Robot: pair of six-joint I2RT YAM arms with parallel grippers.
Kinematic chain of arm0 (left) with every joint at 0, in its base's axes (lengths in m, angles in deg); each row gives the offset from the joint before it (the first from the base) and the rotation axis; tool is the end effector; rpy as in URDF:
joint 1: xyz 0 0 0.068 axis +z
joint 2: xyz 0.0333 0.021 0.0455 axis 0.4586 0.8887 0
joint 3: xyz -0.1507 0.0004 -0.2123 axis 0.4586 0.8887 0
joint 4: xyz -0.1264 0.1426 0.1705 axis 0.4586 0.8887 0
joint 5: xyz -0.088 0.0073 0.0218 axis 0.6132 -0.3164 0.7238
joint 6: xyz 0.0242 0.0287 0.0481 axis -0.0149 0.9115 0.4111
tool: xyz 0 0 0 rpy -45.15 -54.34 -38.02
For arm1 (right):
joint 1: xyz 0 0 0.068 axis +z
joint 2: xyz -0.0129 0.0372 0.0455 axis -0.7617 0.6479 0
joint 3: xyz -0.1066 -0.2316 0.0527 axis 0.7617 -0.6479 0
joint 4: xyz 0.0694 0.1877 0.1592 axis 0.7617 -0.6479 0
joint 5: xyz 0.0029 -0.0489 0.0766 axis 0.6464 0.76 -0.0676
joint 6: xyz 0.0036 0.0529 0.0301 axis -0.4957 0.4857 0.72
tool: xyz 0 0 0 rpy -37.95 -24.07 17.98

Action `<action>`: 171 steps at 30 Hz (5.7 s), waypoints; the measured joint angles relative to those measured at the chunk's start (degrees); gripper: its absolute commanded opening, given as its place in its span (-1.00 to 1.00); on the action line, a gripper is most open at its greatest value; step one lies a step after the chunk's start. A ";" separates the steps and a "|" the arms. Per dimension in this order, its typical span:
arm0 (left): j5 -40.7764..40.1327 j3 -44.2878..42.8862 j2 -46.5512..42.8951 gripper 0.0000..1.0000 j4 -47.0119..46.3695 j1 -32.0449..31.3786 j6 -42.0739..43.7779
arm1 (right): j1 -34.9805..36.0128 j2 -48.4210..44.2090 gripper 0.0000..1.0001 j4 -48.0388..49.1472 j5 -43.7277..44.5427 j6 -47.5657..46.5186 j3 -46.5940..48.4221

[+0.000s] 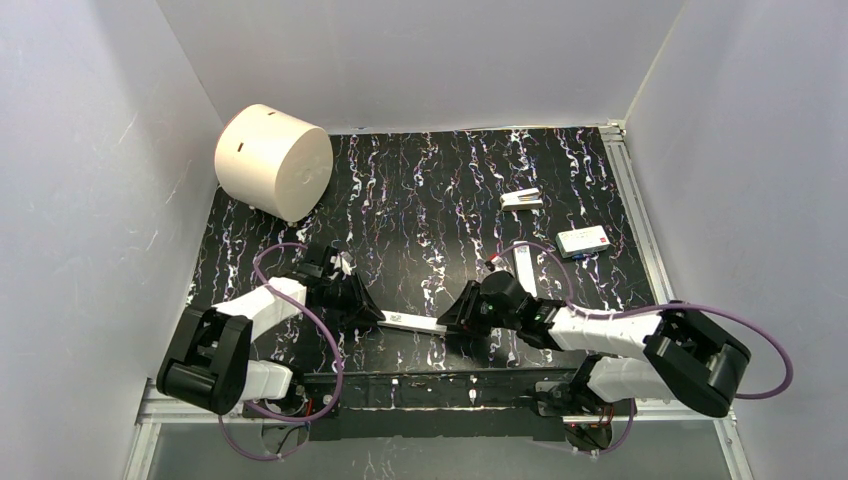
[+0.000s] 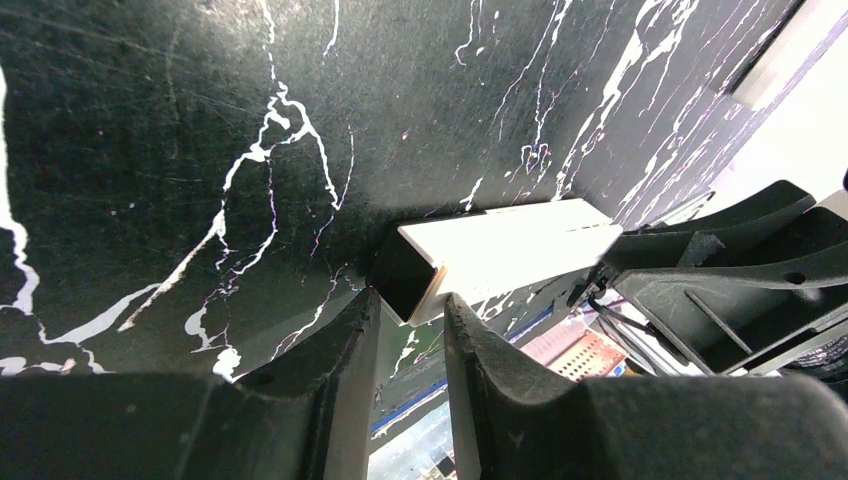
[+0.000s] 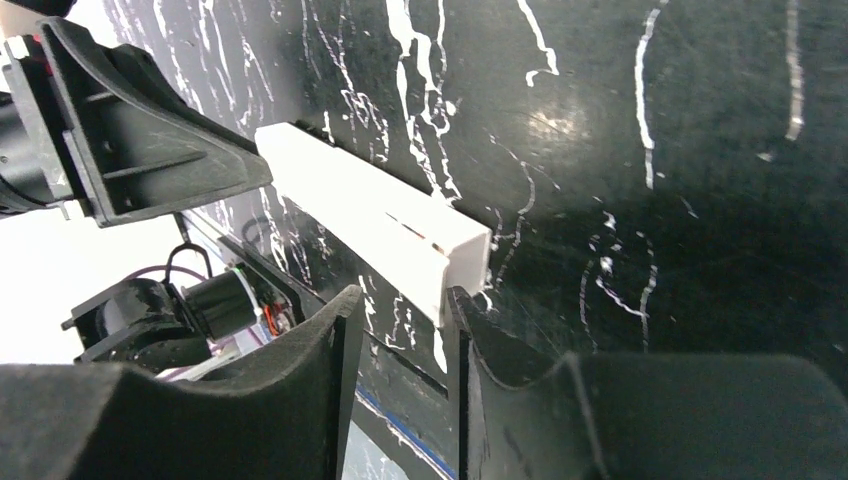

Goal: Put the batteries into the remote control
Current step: Load the battery cover into the remote control, then reset both arms

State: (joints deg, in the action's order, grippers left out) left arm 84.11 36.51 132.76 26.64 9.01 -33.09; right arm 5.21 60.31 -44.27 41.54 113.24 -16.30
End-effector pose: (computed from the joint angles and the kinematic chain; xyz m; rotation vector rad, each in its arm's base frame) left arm 0.2005 -0.0907 0.1240 -0.4049 2.7514 -1.0404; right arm 0.1373 0.1978 0.1387 0.3384 2.4626 1.1835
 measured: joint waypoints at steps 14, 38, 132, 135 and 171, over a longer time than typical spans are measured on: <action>0.48 -1.42 1.97 -0.47 1.03 0.00 0.39 | 0.00 -7.56 -0.35 -9.40 3.67 -2.12 -0.04; 1.75 -1.57 2.89 -0.56 0.83 0.07 0.98 | 0.00 -8.33 -0.13 -17.99 9.70 -9.25 4.63; 8.39 0.50 4.50 -1.00 4.87 -0.74 -1.79 | 6.38 16.37 -0.82 -11.91 23.98 -12.98 20.33; 7.85 0.02 4.46 -1.00 5.57 -0.83 -1.44 | 7.23 14.03 -0.82 -14.43 23.98 -13.42 19.08; -26.03 -20.41 -40.68 0.97 27.71 -0.66 5.49 | 8.17 -27.45 0.31 -58.90 45.59 -22.01 32.61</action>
State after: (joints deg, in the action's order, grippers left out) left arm 58.08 16.10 92.09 54.36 8.36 -27.60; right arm 13.39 32.86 -103.18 87.14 91.23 16.31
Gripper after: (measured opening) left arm 0.982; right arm 0.583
